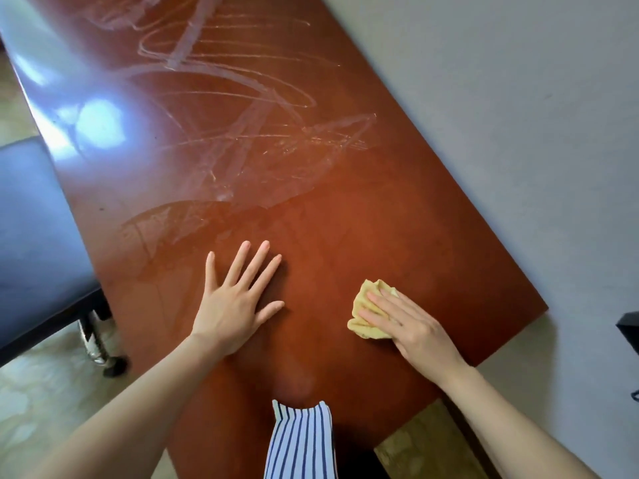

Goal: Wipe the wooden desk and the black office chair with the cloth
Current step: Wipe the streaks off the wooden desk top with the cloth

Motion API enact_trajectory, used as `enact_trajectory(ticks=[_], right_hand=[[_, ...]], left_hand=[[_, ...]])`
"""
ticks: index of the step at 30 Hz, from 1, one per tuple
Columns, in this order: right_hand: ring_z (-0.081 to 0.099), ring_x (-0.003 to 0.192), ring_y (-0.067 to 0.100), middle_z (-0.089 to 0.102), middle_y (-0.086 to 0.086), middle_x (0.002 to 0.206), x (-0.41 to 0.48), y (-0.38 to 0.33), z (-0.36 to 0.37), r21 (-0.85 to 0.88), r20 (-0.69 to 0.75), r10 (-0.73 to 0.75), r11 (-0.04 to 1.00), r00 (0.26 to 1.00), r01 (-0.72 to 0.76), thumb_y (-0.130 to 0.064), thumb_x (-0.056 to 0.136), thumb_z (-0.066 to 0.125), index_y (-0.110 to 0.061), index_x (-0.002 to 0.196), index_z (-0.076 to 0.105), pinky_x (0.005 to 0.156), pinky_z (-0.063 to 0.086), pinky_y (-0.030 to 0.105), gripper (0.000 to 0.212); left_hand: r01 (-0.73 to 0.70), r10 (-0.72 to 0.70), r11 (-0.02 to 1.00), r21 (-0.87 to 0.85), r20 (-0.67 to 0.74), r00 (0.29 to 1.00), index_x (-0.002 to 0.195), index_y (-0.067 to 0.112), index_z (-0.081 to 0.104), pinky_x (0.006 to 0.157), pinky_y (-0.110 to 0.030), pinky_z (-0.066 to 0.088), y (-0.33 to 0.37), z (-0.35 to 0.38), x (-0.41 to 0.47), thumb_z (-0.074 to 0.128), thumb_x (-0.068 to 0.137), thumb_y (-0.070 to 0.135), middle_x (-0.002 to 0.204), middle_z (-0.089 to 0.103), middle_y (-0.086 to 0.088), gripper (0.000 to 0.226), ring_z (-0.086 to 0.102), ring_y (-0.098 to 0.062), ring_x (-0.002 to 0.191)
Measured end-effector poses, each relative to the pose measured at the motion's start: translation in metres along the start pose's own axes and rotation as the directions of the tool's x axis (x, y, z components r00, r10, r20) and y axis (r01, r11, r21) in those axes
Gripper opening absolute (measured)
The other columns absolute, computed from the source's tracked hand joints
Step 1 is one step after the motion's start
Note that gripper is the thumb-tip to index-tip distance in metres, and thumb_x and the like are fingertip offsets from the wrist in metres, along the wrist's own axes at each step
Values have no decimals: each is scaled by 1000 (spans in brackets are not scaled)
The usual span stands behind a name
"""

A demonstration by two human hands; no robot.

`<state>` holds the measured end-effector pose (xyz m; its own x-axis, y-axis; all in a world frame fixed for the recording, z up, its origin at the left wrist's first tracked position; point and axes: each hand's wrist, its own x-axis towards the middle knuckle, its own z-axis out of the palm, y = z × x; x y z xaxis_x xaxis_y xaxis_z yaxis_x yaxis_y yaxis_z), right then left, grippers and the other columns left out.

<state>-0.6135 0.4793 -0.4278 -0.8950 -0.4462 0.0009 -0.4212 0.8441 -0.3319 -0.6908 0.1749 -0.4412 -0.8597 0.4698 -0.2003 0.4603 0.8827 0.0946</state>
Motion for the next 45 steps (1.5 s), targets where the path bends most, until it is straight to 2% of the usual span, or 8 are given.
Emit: enact_trajectory(ticks=[3,9,17,21,27,35,39,45], right_hand=[[47,128,27,52,9,137,25,11,-5,-6,-27,132,991,991,-132,18,69,70,-14,128,59,106,38,48,68],[28,141,28,39,7,148,109,33,-12,66,-64,470,882,880,-466,9,90,52,-13,137,49,117,20,37,52],[17,144,28,22,7,156,218,0,13,-22,-161,664,738,731,-675,-8,101,37,-21,145,36,119,13,38,46],[16,144,27,21,6,157,245,-42,29,-9,-117,584,808,804,-588,-21,101,37,-24,146,34,119,11,39,44],[25,142,26,32,5,153,222,-103,51,-17,-29,281,959,959,-282,-22,98,47,-25,143,40,116,16,39,46],[47,129,25,52,5,139,124,-90,37,-24,11,-27,999,1000,27,-7,78,73,-23,132,57,107,39,41,58],[46,130,24,50,4,139,93,-54,21,-81,-8,22,996,1000,-23,10,67,73,-21,131,57,109,34,39,72],[41,133,33,47,9,142,116,15,-8,-172,-7,259,951,966,-256,9,73,68,-15,133,54,107,35,48,66]], left_hand=[[161,-164,985,-55,-58,985,150,22,25,111,-61,-3,-18,5,-15,19,93,60,158,15,-2,69,7,-24,147],[401,-423,898,-182,-105,900,152,19,19,112,-53,-14,-28,10,-26,20,95,52,159,0,1,66,-12,-15,146],[469,-500,853,-228,-102,860,152,17,18,116,-53,-6,-30,15,-24,22,94,49,160,2,-3,66,-8,-17,147],[488,-509,850,-198,-71,858,152,15,18,117,-53,-3,-32,15,-21,19,94,49,160,5,-5,67,-5,-18,148],[507,-524,842,-186,-60,849,152,16,14,117,-51,-6,-33,16,-22,14,94,50,159,1,-3,67,-6,-17,147],[535,-564,811,-238,-74,822,153,16,12,117,-44,-10,-32,16,-26,13,95,48,159,-3,-3,66,-7,-16,147],[539,-571,807,-242,-81,817,153,17,13,118,-44,-9,-32,17,-27,14,95,46,160,-2,-3,65,-7,-16,147],[532,-568,807,-255,-90,818,152,17,16,117,-43,-10,-33,17,-27,17,95,45,159,-2,-3,64,-6,-16,147]])
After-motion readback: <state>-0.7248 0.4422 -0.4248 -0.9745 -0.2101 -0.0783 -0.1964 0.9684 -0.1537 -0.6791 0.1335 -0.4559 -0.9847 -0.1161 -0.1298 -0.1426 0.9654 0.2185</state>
